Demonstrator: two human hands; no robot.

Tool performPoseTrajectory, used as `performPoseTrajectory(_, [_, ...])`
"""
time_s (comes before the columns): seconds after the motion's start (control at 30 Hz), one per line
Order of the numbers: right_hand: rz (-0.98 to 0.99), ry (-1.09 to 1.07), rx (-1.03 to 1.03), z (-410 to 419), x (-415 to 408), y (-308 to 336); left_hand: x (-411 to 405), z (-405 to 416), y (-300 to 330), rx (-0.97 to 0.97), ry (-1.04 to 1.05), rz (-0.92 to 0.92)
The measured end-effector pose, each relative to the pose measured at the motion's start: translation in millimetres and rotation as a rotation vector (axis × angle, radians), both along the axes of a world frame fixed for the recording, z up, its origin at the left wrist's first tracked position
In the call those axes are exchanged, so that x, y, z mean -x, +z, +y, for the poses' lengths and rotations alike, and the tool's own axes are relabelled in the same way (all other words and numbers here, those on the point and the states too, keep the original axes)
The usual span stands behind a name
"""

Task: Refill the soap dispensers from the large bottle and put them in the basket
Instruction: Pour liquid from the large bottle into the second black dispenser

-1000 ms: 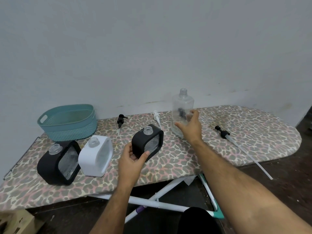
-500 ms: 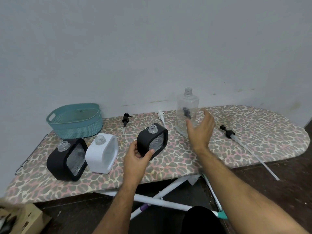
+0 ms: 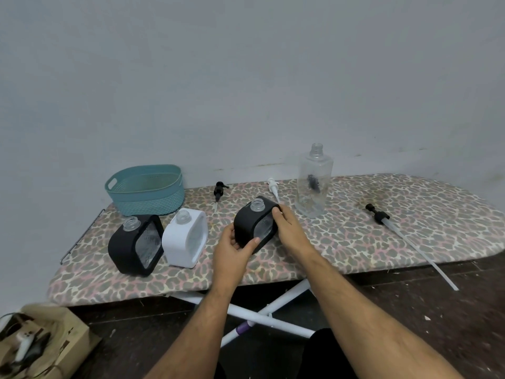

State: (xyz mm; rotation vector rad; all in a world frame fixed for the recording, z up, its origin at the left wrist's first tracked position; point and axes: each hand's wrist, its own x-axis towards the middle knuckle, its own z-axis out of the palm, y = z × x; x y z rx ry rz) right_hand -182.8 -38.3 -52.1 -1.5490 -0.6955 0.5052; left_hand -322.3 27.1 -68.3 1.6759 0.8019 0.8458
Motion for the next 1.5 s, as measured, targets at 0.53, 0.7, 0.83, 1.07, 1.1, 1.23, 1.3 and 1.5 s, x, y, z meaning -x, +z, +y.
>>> performPoseTrajectory(0.53, [0.061,0.149,0.006,32.5,29.7,12.0,34.2,-19.0,11.1,-0.166,0.258,0.121])
performPoseTrajectory(0.7, [0.054,0.136,-0.011,31.3,30.7,10.4,33.8,-20.1,9.2,-0.178,0.270,0.142])
performPoseTrajectory(0.83, [0.067,0.120,-0.023,30.0,29.5,8.8,34.3,-22.7,11.7,-0.181,0.249,0.156])
performPoseTrajectory(1.07, [0.052,0.121,0.004,27.8,30.7,10.0,35.5,-20.1,9.4,-0.197,0.209,0.169])
performPoseTrajectory(1.1, [0.049,0.123,0.008,27.4,30.0,9.4,36.8,-21.2,10.1,-0.194,0.201,0.159])
performPoseTrajectory(1.23, [0.012,0.120,0.059,24.6,25.8,6.0,43.7,-26.7,16.9,-0.217,0.203,0.071])
performPoseTrajectory(1.3, [-0.011,0.081,0.086,22.6,21.9,4.3,48.0,-28.1,22.1,-0.264,0.220,0.055])
performPoseTrajectory(1.5, [-0.089,-0.049,0.004,13.0,9.3,19.9,56.8,-24.9,47.9,-0.392,0.213,-0.059])
